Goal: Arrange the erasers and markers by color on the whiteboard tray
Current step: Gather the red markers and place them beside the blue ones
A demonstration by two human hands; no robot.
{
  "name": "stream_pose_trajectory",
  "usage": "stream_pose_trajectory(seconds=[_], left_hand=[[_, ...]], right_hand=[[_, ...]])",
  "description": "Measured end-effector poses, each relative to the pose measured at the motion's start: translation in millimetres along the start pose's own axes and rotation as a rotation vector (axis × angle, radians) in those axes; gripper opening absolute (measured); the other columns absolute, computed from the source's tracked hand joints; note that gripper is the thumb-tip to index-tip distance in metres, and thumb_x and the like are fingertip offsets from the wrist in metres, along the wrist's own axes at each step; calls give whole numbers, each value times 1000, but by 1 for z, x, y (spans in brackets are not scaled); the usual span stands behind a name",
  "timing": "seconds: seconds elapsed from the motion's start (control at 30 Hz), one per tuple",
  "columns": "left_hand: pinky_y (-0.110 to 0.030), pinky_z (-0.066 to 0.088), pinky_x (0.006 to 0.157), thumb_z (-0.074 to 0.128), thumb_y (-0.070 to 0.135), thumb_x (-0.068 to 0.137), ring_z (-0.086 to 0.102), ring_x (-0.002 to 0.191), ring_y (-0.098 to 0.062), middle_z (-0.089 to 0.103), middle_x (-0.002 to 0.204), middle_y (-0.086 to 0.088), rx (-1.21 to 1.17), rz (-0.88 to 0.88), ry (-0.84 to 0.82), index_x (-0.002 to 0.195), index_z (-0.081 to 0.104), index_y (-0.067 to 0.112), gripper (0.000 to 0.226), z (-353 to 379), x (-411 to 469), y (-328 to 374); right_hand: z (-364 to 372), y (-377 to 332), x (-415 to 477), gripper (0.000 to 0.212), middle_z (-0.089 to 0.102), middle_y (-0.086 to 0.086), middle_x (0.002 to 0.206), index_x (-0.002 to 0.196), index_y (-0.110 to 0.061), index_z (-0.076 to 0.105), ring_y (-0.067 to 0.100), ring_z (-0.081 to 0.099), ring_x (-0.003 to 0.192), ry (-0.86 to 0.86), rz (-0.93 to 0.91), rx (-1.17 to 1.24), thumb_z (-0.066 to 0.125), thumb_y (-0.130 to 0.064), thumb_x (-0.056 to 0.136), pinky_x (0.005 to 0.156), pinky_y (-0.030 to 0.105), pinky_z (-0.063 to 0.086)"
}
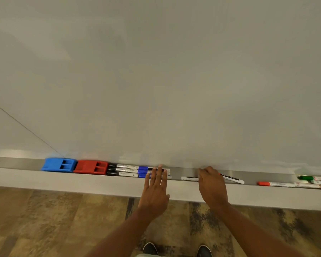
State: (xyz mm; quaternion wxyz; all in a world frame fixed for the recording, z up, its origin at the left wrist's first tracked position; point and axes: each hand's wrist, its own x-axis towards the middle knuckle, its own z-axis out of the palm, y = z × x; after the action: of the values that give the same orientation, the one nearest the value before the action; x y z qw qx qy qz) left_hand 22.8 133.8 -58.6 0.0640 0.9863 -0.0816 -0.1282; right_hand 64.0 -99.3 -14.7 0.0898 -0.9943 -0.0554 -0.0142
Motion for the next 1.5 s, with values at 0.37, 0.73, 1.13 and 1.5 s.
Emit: stream_pose_trajectory(seconds=[0.37,0.73,1.13,1.5], left_hand=[[-40,6,129,45,43,107,14,162,-22,23,174,1,-375,-42,157,165,21,31,64,-4,-17,30],[-36,27,123,59,34,105,40,147,-18,47,156,6,-547,-129,192,153,45,29,50,-8,-27,42],[-8,50,87,62,24,105,66,104,-2,70,116,10,-904,-185,38,136,62,25,31,-20,-31,69],[-48,57,105,46,28,112,72,122,-36,76,127,-20,-2043,-444,-300,132,67,2,39,-62,-13,98]], right_hand=[[8,-21,-1,30,66,1,123,124,-21,63,27,61,114,-124,-280,-69,62,-26,94,95,45,46],[11,-35,-4,62,58,12,131,139,-11,49,33,53,122,-190,-220,-151,72,-4,82,104,49,38],[-10,-16,-1,29,65,-6,97,100,-27,69,18,61,89,-13,-256,18,73,-7,81,85,36,41],[-54,-8,-43,23,74,-12,111,118,-19,75,-1,59,103,225,9,617,70,-14,96,88,5,41]])
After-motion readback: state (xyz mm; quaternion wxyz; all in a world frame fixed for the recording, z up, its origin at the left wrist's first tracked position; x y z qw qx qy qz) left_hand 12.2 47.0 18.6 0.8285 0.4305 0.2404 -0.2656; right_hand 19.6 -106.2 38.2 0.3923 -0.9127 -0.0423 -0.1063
